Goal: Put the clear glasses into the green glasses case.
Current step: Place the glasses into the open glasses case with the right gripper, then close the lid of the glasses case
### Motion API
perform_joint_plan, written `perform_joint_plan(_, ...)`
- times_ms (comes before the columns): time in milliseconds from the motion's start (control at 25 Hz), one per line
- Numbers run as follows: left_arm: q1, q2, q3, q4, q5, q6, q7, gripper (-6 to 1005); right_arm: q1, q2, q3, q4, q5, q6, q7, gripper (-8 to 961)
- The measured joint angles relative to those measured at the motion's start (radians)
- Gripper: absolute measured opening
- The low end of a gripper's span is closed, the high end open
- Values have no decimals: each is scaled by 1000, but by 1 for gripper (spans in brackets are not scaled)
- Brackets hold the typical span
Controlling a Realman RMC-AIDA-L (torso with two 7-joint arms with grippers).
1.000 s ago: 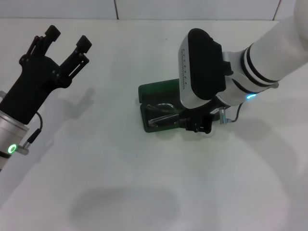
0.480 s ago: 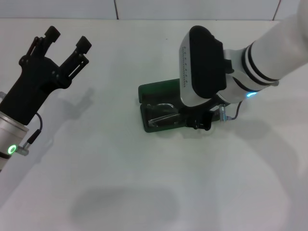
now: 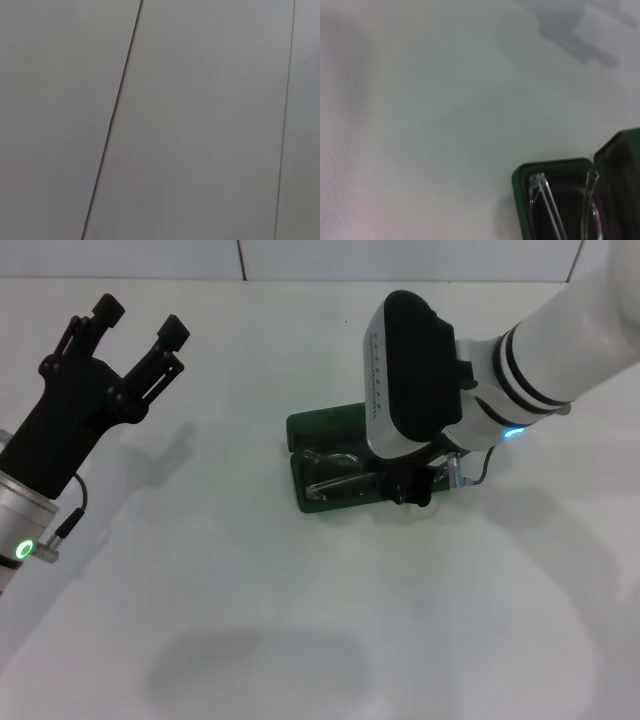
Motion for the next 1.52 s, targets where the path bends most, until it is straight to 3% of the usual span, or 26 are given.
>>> perform_joint_plan(480, 2, 1, 0, 4, 0, -1, 2, 888, -21, -1, 26, -30, -12, -7, 2, 236)
perform_joint_plan(1040, 1, 2, 0, 6, 0, -1, 3, 888, 3, 1, 11, 13, 2, 16, 2, 239)
perform_joint_plan(1280, 1, 3, -2, 3, -3, -1, 2, 888, -132, -4, 107, -202, 15, -65, -27, 239)
perform_joint_plan(1520, 2, 3, -5, 4, -7, -1, 8, 888, -309, -7, 282, -291, 245, -116, -231, 240)
